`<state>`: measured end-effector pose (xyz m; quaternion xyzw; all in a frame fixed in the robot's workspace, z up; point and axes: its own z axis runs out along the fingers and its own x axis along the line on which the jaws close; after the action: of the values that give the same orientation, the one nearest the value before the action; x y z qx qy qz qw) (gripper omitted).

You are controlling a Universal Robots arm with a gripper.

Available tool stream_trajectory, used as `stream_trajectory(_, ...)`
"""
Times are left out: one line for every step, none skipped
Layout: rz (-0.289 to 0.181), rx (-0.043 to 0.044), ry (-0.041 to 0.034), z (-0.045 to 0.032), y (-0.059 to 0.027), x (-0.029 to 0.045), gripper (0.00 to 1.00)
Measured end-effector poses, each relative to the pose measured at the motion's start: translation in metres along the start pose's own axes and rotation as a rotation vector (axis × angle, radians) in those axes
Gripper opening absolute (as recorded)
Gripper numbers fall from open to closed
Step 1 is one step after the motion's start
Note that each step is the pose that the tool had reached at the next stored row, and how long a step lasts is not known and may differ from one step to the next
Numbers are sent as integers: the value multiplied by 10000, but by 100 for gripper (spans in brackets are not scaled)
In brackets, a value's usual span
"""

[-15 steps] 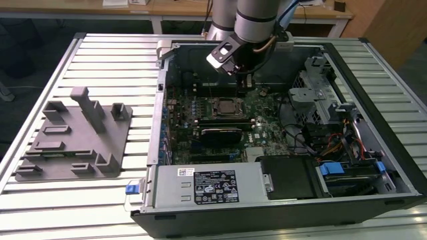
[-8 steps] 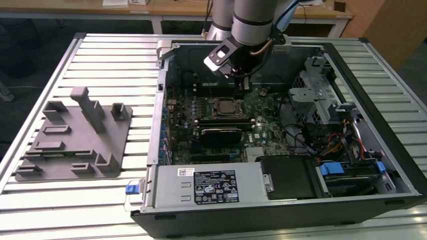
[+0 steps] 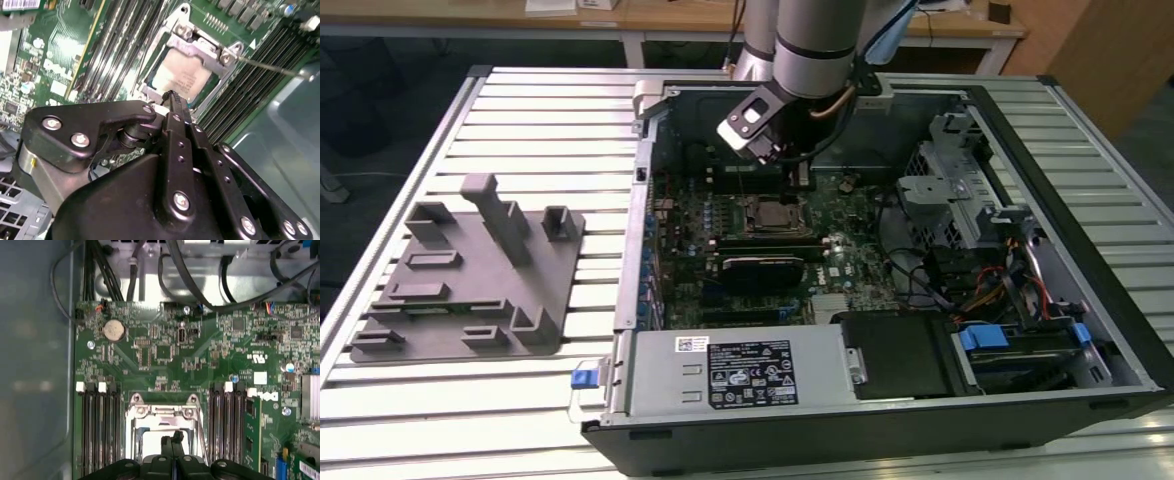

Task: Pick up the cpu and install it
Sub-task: 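Close the cpu cover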

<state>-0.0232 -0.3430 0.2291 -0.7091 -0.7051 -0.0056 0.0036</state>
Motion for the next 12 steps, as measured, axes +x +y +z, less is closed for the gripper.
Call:
stream_trajectory(0,0,8,2,-22,-2,11)
stream_trajectory(-1,0,16,4,-42,-4,11)
stream_trajectory(-1,-1,21,5,-59,-5,11)
stream_trajectory(0,-1,24,6,-71,-5,11)
stream_trajectory(0,-1,24,6,-79,-5,11)
stream_trajectory(0,0,22,6,-81,-5,11)
stream_trajectory(0,1,22,5,-81,-5,11)
stream_trajectory(-1,0,22,6,-81,-6,11)
stream_trajectory(-1,0,23,6,-81,-6,11)
stream_trajectory(-6,0,23,6,-81,-6,11)
stream_trajectory(-48,0,23,6,-82,-6,11)
stream_trajectory(-140,2,23,6,-82,-6,11)
